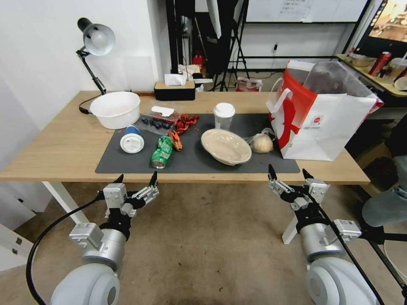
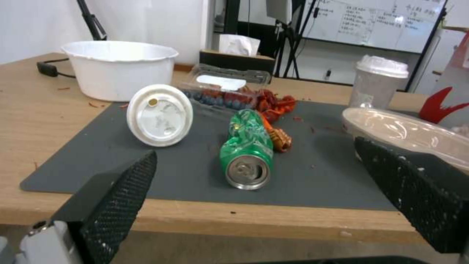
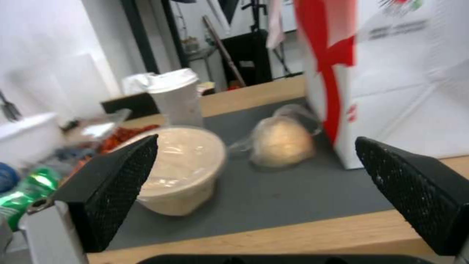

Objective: Pick up the trash from the table and place it into the takeout bag.

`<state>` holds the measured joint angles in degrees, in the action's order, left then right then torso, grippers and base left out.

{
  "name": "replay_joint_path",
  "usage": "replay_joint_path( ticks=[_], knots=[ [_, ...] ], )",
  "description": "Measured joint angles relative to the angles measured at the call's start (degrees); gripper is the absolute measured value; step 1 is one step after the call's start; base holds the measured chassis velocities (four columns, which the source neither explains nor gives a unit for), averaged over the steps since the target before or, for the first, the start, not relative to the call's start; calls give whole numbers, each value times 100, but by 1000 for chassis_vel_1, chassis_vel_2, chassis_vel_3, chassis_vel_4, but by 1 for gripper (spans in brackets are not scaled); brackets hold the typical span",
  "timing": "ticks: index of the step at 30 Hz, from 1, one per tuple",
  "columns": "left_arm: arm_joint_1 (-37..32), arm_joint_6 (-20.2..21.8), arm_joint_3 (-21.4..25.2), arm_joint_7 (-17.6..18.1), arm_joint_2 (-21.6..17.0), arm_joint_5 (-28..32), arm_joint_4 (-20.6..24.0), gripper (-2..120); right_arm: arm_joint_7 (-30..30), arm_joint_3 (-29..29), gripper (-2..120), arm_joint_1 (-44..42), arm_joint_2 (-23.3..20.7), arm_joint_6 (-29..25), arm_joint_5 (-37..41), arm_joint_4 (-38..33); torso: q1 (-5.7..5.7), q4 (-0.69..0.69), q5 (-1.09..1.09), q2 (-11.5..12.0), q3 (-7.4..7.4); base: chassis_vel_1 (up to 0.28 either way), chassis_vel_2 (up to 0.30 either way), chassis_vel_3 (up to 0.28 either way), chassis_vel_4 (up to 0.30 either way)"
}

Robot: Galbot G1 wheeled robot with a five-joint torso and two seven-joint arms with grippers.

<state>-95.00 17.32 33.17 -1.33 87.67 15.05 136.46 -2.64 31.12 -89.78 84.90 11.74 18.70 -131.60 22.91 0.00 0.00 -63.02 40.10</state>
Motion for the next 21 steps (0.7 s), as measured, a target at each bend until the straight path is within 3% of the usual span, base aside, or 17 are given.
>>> replay_joint_path(
  ticks=[10, 16, 21],
  knots=[
    [-43, -128, 5, -34, 66, -108, -42, 100, -483, -544, 100, 864, -278, -77, 1622, 886, 0, 1, 0, 0, 0, 0, 0, 0, 0],
    [-110, -225, 67, -44, 140, -192, -52, 100, -943, -889, 100, 1537, -145, 196, 2438, 1367, 0, 0, 0, 0, 1, 0, 0, 0, 0],
    [-146, -281, 108, -44, 151, -217, -68, 100, -1163, -1002, 100, 1833, -67, 327, 2678, 1574, 1, 1, -1, 0, 1, 0, 0, 0, 0]
  ],
)
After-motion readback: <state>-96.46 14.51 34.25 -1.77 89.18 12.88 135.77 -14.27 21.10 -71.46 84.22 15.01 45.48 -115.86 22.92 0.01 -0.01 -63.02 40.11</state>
